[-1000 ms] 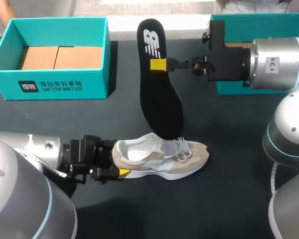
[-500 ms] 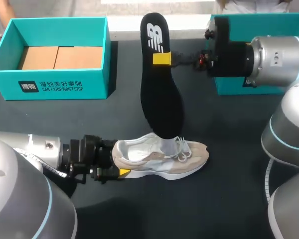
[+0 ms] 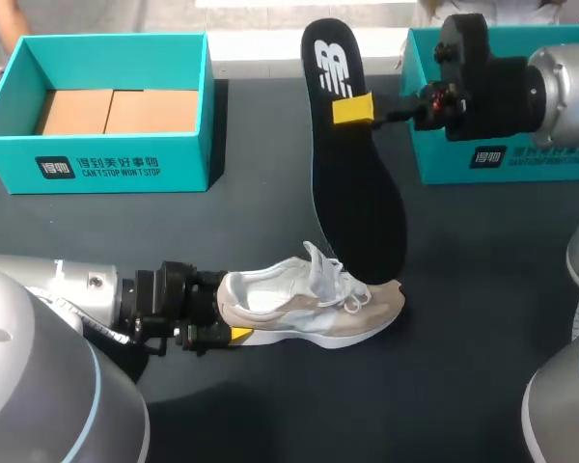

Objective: Take the shoe out of the shoebox, open the shoe tongue, remove and reinsert the insole, then place the shoe into the shoebox

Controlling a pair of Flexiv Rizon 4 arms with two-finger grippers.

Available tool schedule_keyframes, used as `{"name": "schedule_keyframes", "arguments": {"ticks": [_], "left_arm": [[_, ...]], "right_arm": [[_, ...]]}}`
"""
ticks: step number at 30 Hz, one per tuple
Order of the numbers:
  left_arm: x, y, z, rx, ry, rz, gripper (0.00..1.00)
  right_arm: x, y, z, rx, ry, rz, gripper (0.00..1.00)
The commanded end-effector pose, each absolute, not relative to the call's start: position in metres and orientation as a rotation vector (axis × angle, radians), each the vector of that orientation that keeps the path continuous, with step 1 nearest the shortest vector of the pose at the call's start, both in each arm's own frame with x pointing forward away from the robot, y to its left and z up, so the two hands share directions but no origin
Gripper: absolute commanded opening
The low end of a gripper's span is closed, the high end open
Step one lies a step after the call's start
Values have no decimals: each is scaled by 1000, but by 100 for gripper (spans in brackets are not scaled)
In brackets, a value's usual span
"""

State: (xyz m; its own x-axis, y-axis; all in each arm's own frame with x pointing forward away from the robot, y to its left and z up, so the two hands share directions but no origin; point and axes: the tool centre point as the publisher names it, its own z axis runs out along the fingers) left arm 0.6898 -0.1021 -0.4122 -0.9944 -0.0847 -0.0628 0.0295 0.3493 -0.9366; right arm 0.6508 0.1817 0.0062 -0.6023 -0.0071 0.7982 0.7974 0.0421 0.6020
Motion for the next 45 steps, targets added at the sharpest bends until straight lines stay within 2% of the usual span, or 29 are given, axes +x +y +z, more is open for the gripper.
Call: {"name": "schedule_keyframes", "arguments": {"ticks": [1,23,42,43,44,45], "left_arm": [[689,-102,-414,-53,2496,-1734,0],[689,-102,-414,-53,2496,-1734,0],[687,-100,-411,-54,2496,-1733,0],[685,-98,-408,-31,2503,-1746,44],[683,-96,-404,-38,2505,-1750,100],[681,-94,-401,-39,2500,-1753,100]], "right_arm": [[624,169,7,-866,-1667,-1646,0],[584,176,7,-940,-1570,-1673,0],[584,177,8,-951,-1562,-1679,0],[584,177,8,-951,-1562,-1679,0],[584,177,8,-951,-1562,-1679,0],[584,177,8,-951,-1562,-1679,0]]}}
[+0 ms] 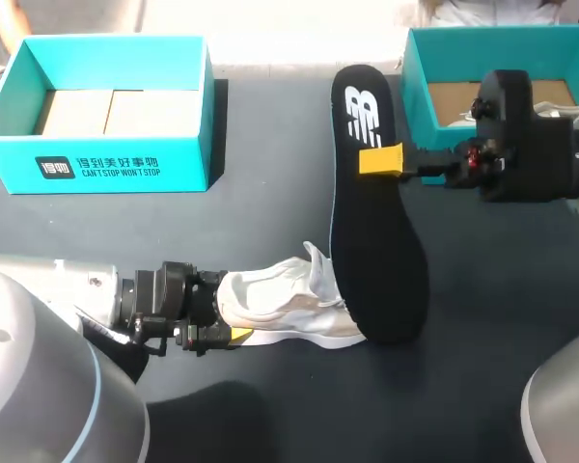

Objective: Take the shoe out of the shoebox, open the shoe tongue, remove and reinsert the insole, then place the shoe into the shoebox

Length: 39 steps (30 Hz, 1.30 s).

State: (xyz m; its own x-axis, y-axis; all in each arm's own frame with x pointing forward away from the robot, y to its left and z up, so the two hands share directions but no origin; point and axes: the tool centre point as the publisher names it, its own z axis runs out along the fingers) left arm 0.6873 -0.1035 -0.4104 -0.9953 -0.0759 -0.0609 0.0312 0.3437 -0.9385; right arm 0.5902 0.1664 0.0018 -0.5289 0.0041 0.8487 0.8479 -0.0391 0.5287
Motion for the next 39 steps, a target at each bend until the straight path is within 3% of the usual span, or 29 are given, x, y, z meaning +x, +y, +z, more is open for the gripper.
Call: {"name": "schedule_keyframes", "arguments": {"ticks": [1,26,39], "left_arm": [[680,-93,-400,-35,2503,-1749,100],[677,-72,-375,-63,2655,-1523,100],[679,-63,-327,-75,2914,-1014,100]], "right_arm": [[584,177,8,-951,-1562,-1679,0],[584,177,8,-951,-1562,-1679,0],[584,177,8,-951,-1562,-1679,0]]}}
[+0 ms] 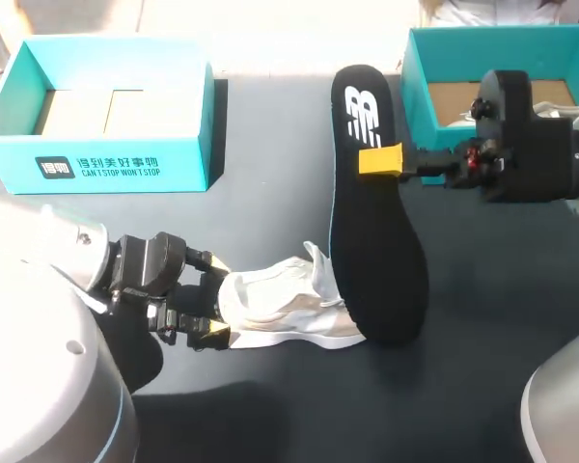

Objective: Take the shoe out of the shoebox, open the shoe tongue, remove and reinsert the insole, then place the shoe into the shoebox

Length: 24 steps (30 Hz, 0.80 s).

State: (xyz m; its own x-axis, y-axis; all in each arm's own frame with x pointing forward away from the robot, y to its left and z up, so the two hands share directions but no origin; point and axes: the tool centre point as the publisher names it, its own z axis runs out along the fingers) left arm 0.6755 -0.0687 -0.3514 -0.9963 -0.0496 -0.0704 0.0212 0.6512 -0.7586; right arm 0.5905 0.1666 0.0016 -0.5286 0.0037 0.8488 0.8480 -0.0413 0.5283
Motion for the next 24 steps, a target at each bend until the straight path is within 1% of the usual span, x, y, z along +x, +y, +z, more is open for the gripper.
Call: {"name": "schedule_keyframes", "arguments": {"ticks": [1,7,18,24], "left_arm": [[679,-62,-324,-77,2935,-1000,100],[680,-63,-305,-109,3031,-829,100],[680,-63,-305,-109,3031,-829,100],[683,-70,-293,-20,3203,-464,100]], "right_arm": [[584,177,8,-951,-1562,-1679,0],[584,177,8,-951,-1562,-1679,0],[584,177,8,-951,-1562,-1679,0],[584,177,8,-951,-1562,-1679,0]]}}
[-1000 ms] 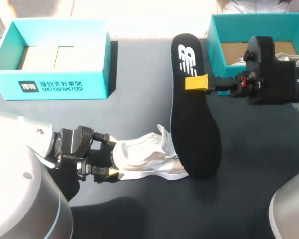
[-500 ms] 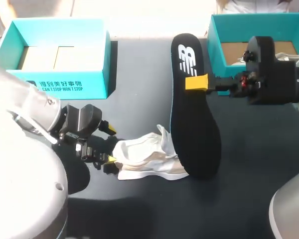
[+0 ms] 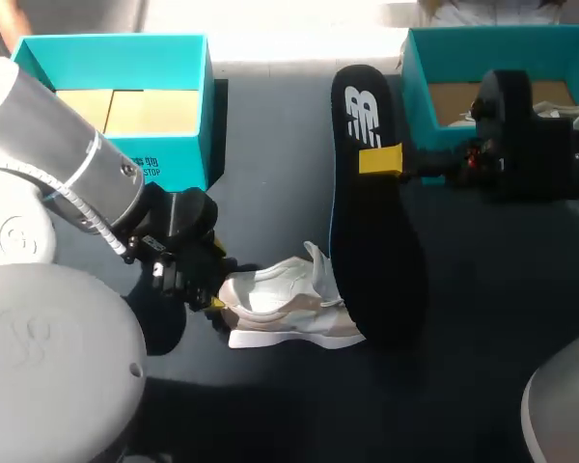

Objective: Take the shoe out of the shoebox, open the shoe tongue, remove and reinsert the insole, then place the shoe into the shoebox

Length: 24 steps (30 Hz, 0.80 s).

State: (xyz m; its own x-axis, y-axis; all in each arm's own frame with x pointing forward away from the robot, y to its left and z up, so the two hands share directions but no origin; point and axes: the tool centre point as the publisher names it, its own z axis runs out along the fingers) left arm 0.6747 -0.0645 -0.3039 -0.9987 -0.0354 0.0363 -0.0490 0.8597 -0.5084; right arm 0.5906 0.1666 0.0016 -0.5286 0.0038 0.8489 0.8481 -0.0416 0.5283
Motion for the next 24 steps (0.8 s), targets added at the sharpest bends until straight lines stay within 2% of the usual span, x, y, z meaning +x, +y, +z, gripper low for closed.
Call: {"name": "schedule_keyframes", "arguments": {"ticks": [1,10,24], "left_arm": [[682,-70,-291,0,-3005,382,100],[670,-76,-282,-12,-3016,100,100],[688,-85,-313,95,-3049,145,100]], "right_arm": [[584,177,8,-951,-1562,-1679,0],[584,177,8,-951,-1562,-1679,0],[584,177,8,-951,-1562,-1679,0]]}}
